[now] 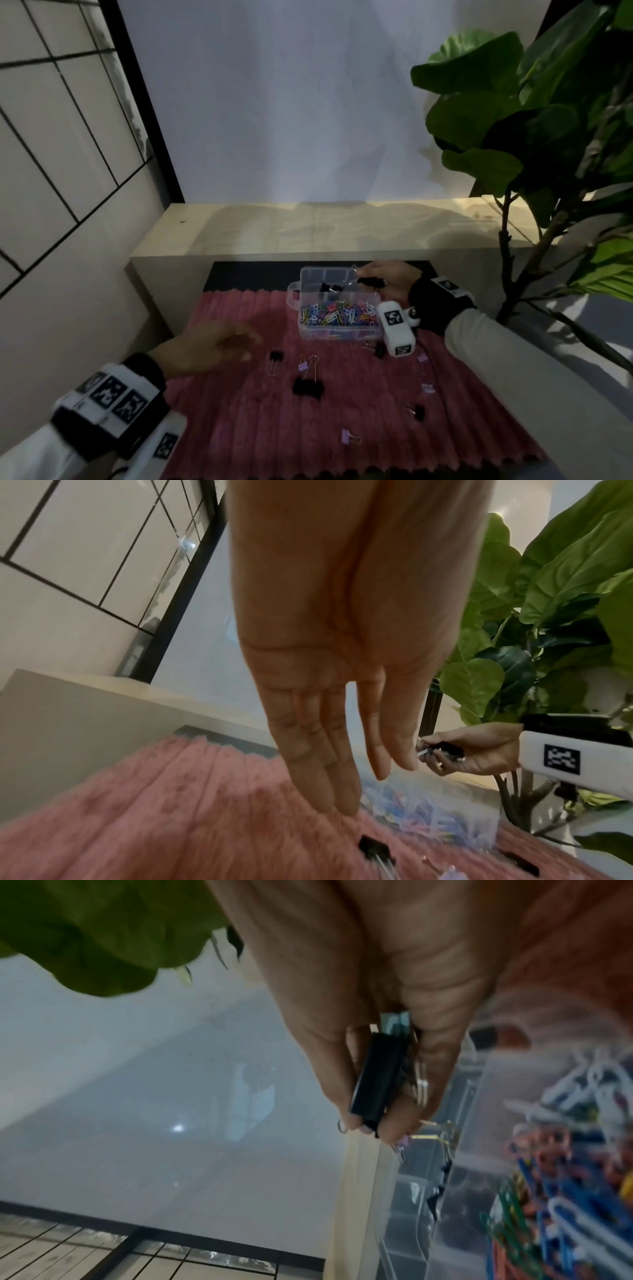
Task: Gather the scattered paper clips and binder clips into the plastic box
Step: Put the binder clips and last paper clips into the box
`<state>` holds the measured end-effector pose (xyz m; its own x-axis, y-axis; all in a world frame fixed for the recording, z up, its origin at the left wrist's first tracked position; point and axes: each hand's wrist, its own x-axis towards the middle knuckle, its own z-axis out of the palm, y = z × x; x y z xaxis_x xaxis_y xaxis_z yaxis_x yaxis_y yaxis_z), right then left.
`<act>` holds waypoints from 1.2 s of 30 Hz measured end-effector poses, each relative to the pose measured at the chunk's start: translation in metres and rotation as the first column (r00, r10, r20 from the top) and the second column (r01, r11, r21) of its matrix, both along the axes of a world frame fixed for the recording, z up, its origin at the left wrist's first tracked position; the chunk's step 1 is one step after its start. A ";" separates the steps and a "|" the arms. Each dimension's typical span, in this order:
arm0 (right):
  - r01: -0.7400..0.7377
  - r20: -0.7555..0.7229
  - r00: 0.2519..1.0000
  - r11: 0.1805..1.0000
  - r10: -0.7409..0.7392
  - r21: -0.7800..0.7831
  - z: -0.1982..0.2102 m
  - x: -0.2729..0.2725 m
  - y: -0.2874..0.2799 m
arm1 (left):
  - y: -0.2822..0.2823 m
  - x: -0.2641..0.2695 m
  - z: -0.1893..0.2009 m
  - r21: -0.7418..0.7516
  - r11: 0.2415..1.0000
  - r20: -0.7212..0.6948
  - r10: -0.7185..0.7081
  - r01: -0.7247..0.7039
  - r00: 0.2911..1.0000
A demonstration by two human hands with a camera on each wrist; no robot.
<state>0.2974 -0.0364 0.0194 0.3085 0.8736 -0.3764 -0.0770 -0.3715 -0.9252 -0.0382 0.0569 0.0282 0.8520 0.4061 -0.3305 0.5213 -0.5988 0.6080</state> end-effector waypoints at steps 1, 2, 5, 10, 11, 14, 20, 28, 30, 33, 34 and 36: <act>-0.001 0.021 1.000 1.000 0.001 -0.008 0.002 0.005 -0.004 | -0.001 -0.003 -0.003 -0.028 0.999 -0.010 -0.016 0.015 1.000; 0.002 0.041 0.999 1.000 -0.002 -0.006 0.005 0.010 -0.008 | -0.002 -0.004 -0.007 -0.044 0.999 -0.019 -0.031 0.030 0.999; 0.067 0.081 0.994 0.998 -0.067 0.001 0.016 0.024 -0.015 | -0.002 0.004 -0.013 -0.005 0.999 -0.017 -0.040 0.040 0.999; -0.130 0.522 0.836 0.985 0.169 -0.111 0.048 0.025 -0.002 | -0.009 0.038 -0.011 0.141 0.987 -0.030 -0.069 0.073 0.997; -0.184 0.581 0.776 0.970 0.244 -0.161 0.054 0.023 0.004 | -0.009 0.043 -0.011 0.150 0.985 -0.048 -0.083 0.089 0.995; -0.269 0.668 0.644 0.928 0.372 -0.257 0.064 0.016 0.025 | -0.012 0.052 -0.008 0.125 0.983 -0.114 -0.124 0.138 0.986; -0.345 0.746 0.463 0.872 0.479 -0.346 0.063 0.002 0.066 | -0.007 0.063 -0.013 0.082 0.987 -0.172 -0.119 0.135 0.978; -0.447 0.756 0.153 0.727 0.636 -0.521 0.025 -0.020 0.074 | -0.005 0.061 -0.032 0.080 0.987 -0.196 -0.122 0.140 0.973; -0.462 0.734 0.109 0.688 0.670 -0.559 0.023 -0.018 0.071 | -0.003 0.058 -0.033 0.084 0.989 -0.186 -0.108 0.125 0.977; -0.470 0.731 0.134 0.692 0.670 -0.548 0.020 -0.013 0.064 | -0.007 0.056 -0.035 0.052 0.991 -0.183 -0.109 0.120 0.977; -0.468 0.746 0.148 0.711 0.649 -0.525 0.020 -0.010 0.062 | -0.010 0.056 -0.035 0.049 0.991 -0.186 -0.113 0.124 0.976; -0.459 0.787 0.172 0.755 0.593 -0.469 0.022 -0.004 0.054 | -0.016 0.057 -0.034 0.057 0.990 -0.193 -0.114 0.127 0.975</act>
<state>0.2939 0.0172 0.0413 -0.0200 0.9479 -0.3178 0.9638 -0.0662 -0.2581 0.0183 0.0413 -0.0063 0.8208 0.3320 -0.4649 0.5444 -0.7012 0.4605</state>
